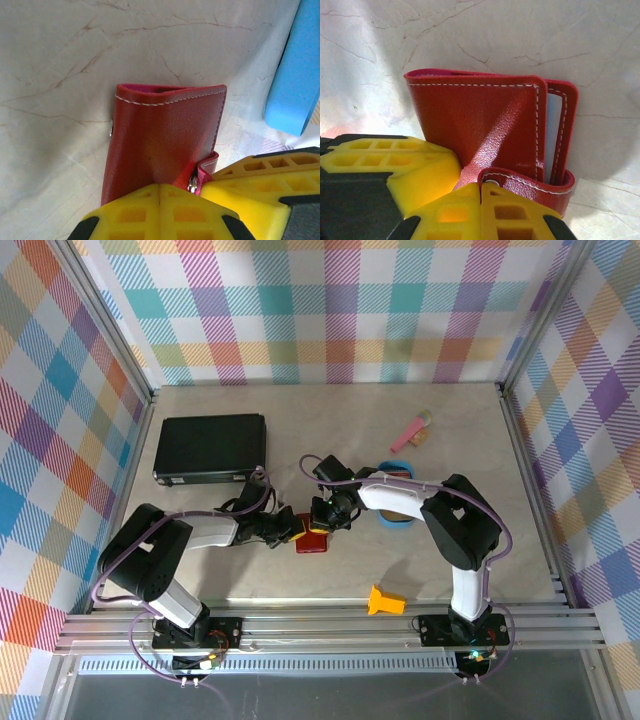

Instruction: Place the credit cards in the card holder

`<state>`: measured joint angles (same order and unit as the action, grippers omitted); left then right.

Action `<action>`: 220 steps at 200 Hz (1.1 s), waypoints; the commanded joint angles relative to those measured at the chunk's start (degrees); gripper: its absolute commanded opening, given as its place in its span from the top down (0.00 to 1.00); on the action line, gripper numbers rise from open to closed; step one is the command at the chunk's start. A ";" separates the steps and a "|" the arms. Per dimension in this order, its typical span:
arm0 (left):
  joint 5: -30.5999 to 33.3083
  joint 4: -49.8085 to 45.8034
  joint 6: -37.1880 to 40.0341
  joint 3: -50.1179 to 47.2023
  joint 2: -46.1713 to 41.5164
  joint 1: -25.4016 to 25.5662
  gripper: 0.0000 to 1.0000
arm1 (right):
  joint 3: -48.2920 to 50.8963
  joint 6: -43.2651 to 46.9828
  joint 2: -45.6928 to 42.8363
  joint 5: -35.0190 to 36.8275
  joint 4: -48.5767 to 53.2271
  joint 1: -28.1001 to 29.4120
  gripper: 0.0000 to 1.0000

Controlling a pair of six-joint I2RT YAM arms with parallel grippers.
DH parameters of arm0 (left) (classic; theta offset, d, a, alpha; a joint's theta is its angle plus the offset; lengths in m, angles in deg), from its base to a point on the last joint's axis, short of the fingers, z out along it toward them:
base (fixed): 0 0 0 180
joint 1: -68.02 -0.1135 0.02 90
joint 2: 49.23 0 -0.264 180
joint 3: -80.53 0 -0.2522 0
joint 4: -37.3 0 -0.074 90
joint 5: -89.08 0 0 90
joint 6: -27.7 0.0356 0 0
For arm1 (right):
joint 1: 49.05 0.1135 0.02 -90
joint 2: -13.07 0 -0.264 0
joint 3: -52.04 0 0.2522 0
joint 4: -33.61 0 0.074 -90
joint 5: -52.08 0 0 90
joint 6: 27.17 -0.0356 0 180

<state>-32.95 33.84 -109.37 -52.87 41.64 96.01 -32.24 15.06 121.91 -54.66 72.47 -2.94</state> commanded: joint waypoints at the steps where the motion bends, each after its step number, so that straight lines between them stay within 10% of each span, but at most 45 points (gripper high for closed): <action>1: 5.62 -6.79 1.40 -0.58 2.58 0.23 0.99 | -0.26 0.49 -1.12 0.21 1.28 -0.31 1.00; 140: 13.66 -15.41 1.02 1.35 4.23 0.17 1.00 | 11.02 10.77 -11.03 8.49 8.67 -7.35 1.00; 220: 13.46 -18.01 2.89 3.56 3.07 0.22 1.00 | 10.22 14.46 -12.27 12.17 9.29 -7.32 0.78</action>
<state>-30.07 25.05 -108.19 -47.99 42.84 96.14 -21.55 28.15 111.59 -43.57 80.01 -10.09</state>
